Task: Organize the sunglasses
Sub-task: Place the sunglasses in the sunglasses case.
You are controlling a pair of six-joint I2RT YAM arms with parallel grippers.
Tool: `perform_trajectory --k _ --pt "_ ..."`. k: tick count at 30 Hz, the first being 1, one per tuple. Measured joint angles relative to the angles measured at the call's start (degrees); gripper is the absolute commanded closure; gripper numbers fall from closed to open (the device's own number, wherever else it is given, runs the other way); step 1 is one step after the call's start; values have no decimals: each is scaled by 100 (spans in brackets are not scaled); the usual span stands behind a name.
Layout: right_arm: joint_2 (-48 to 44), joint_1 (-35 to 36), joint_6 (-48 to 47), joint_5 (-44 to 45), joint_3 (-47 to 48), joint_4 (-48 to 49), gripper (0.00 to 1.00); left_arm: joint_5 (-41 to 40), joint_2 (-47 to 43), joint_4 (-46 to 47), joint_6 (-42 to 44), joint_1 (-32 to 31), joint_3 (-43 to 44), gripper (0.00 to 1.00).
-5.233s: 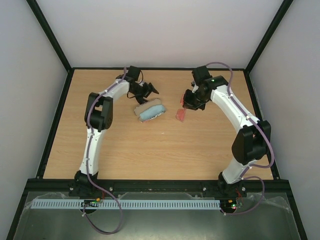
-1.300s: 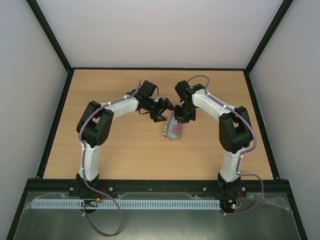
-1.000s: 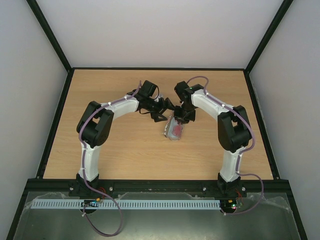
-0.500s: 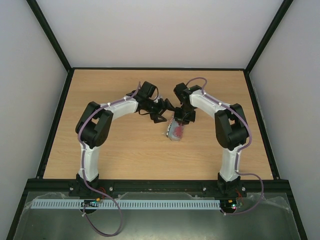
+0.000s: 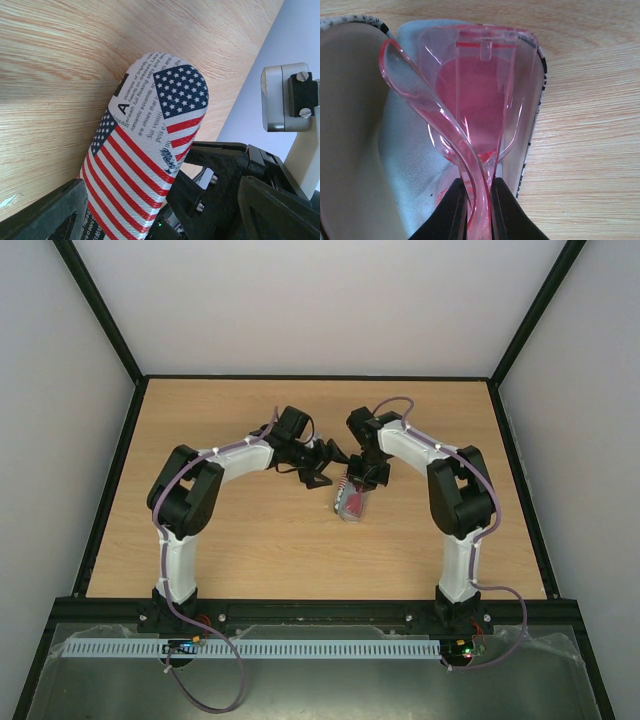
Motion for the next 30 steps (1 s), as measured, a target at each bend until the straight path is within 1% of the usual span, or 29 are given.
perform_trajectory --k 14,30 --pt "20 44 201 48 -173 116 99 -92 -28 149 -138 -52 -181 15" --pt "-92 87 409 149 -450 433 99 -197 -269 313 -219 -61 -479 15"
